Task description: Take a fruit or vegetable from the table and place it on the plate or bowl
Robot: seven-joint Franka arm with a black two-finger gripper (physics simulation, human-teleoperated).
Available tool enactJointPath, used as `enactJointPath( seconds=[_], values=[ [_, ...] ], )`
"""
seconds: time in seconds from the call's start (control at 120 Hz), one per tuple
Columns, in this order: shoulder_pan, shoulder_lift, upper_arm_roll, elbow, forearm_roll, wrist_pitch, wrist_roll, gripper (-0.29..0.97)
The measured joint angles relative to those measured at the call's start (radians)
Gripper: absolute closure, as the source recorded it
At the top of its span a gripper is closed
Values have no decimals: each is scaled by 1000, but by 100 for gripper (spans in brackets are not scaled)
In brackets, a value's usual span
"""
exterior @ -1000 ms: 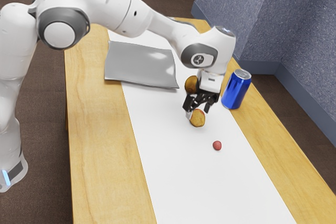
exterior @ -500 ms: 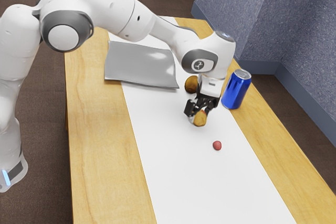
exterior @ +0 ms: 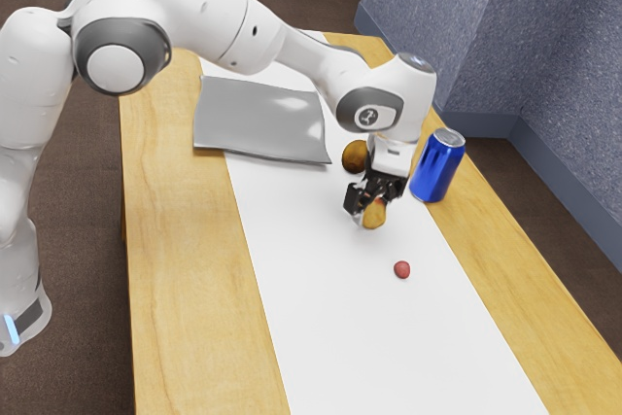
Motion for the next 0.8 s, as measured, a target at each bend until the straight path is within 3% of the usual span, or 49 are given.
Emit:
enactJointPath(
  seconds=[0.317,0.567,0.8],
  values=[
    [0,-29,2,2,0,-25,-5,42],
    [1,-137,9,4,3,-83,-20,45],
    [2,-223,105,6,37,-155,-47,47]
  ],
)
